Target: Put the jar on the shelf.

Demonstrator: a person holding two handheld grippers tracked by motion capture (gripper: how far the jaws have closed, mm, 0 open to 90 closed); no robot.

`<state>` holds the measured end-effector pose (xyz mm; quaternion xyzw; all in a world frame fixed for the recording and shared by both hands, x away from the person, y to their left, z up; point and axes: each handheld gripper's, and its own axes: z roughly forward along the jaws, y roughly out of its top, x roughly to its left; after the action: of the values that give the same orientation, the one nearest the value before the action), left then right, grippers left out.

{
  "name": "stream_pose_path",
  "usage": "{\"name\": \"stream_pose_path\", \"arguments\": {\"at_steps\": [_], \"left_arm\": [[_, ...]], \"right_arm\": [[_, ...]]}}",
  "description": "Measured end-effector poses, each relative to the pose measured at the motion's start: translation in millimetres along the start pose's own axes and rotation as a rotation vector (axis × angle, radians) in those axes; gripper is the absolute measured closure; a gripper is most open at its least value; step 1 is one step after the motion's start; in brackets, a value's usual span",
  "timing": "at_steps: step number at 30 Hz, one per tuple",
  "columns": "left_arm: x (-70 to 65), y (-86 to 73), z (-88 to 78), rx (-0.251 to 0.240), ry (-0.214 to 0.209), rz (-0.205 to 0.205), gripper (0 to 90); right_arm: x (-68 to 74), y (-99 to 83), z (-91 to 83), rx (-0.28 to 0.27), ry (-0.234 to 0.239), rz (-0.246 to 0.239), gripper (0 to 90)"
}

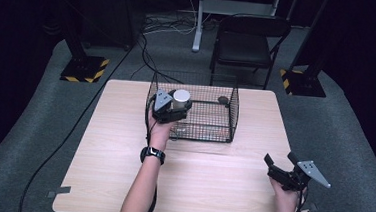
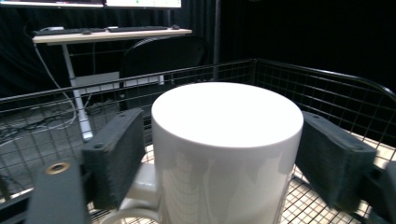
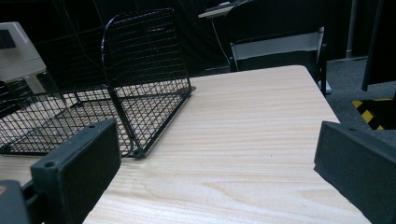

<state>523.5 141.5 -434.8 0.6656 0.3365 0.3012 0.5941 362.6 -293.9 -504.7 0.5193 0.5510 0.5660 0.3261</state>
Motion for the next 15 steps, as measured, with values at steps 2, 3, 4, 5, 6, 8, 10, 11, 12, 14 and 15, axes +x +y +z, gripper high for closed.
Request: {"name": "stream_pose_path", "arguments": {"at_steps": [2,3,4,5,6,8,10,11,12,14,15], "left_arm": [[0.8,1.3,-3.2,-0.003,-0.009,-0.016,12.1],[1.3,2.2,-4.3,0.001,-0.016,-0.02,9.3],[1.0,3.1,-5.8,-0.001,-0.024,-0.019,8.3],[0.2,4.3,-7.4,0.0,-0.026,-0.009,7.3],[-0.4,5.5,-9.0,0.005,-0.031,0.002,5.6],[-1.3,6.4,-10.5,0.01,-0.037,0.003,3.0],[-2.5,8.7,-14.5,0.018,-0.045,0.017,0.5],[-3.3,9.9,-17.0,0.017,-0.053,0.019,0.5],[-4.8,12.6,-22.7,0.011,-0.059,0.031,0.0],[-5.4,14.1,-25.7,0.009,-0.063,0.035,0.0],[-6.4,16.7,-32.3,0.009,-0.07,0.047,0.0]], "right_arm": [[0.3,0.0,0.2,0.001,0.001,-0.001,0.0],[0.5,-0.1,0.3,0.002,0.001,-0.001,0.0],[0.7,-0.2,0.4,0.003,0.001,-0.002,0.0],[1.0,-0.3,0.5,0.004,0.001,-0.004,0.0],[1.2,-0.3,0.6,0.004,0.002,-0.006,0.0],[1.7,-0.4,0.8,0.005,0.002,-0.007,0.0],[2.0,-0.4,0.9,0.006,0.001,-0.007,0.0],[2.3,-0.5,1.1,0.007,0.001,-0.009,0.0],[2.7,-0.6,1.1,0.008,0.001,-0.014,0.0],[2.9,-0.6,1.1,0.008,0.002,-0.014,0.0],[3.2,-0.6,1.3,0.009,0.002,-0.016,0.0]]}}
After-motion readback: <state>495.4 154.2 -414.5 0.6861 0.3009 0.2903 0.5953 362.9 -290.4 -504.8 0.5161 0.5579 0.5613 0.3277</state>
